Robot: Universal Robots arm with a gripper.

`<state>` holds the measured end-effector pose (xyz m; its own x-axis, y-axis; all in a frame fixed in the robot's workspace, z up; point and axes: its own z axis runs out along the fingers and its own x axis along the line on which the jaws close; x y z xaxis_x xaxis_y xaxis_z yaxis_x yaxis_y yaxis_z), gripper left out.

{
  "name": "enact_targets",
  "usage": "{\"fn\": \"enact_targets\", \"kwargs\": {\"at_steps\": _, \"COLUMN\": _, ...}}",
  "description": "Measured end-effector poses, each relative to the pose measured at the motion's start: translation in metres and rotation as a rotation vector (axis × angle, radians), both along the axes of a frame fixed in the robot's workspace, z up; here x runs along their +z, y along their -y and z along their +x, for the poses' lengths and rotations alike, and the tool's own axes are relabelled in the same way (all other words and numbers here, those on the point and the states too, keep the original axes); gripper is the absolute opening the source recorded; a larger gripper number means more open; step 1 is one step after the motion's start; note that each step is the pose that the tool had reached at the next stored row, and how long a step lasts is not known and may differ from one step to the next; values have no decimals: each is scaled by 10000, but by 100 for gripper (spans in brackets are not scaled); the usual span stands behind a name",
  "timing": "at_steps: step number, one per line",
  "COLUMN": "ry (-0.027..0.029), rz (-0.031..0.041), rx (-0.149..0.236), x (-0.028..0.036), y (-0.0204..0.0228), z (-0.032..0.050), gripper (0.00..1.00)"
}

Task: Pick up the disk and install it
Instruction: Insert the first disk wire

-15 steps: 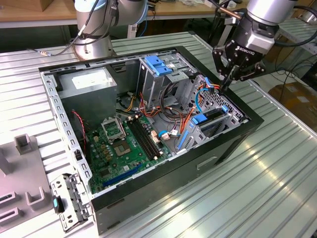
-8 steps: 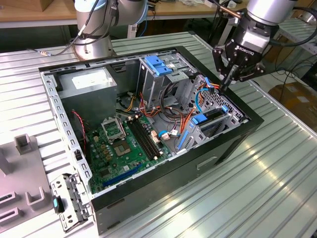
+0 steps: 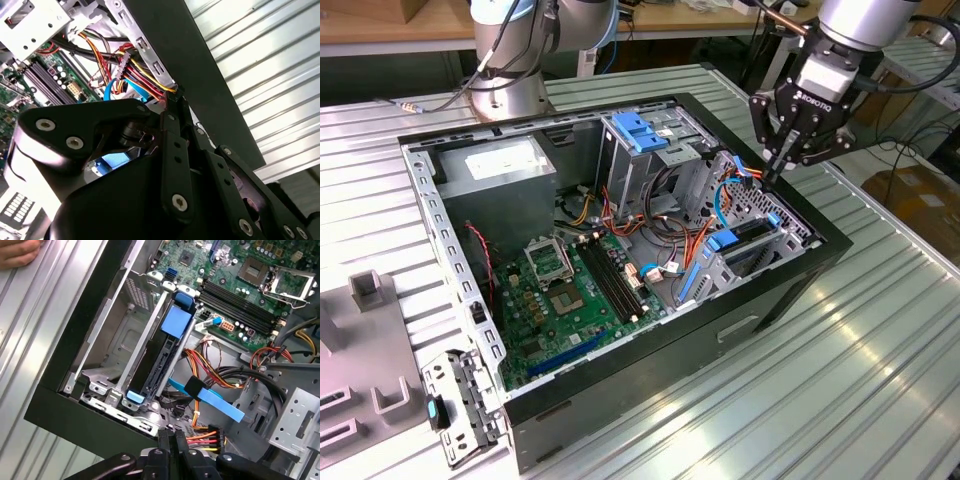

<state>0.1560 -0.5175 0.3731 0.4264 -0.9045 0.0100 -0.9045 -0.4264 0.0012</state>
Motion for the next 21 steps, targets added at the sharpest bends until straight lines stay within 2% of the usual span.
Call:
{"fn": "enact_targets", "kwargs": {"at_steps": 7, "ry": 0, "rz": 0, "rx": -74, "x": 0, "y": 0, "z": 0, "gripper": 16}}
{"fn": "enact_targets", "kwargs": {"at_steps": 12, "ry": 0, "rz": 0, "rx": -848, "x": -1, "y": 0, "z": 0, "gripper": 16}}
{"fn": "enact_targets", "kwargs": {"at_steps": 14, "ry": 0, "rz": -1, "rx": -1022, "x": -2, "y": 0, "z": 0, "gripper": 16}}
{"fn": "enact_targets", "kwargs": {"at_steps": 21, "ry": 0, "rz": 0, "rx": -1041, "x": -10, "y": 33, "z": -101, "gripper": 16}}
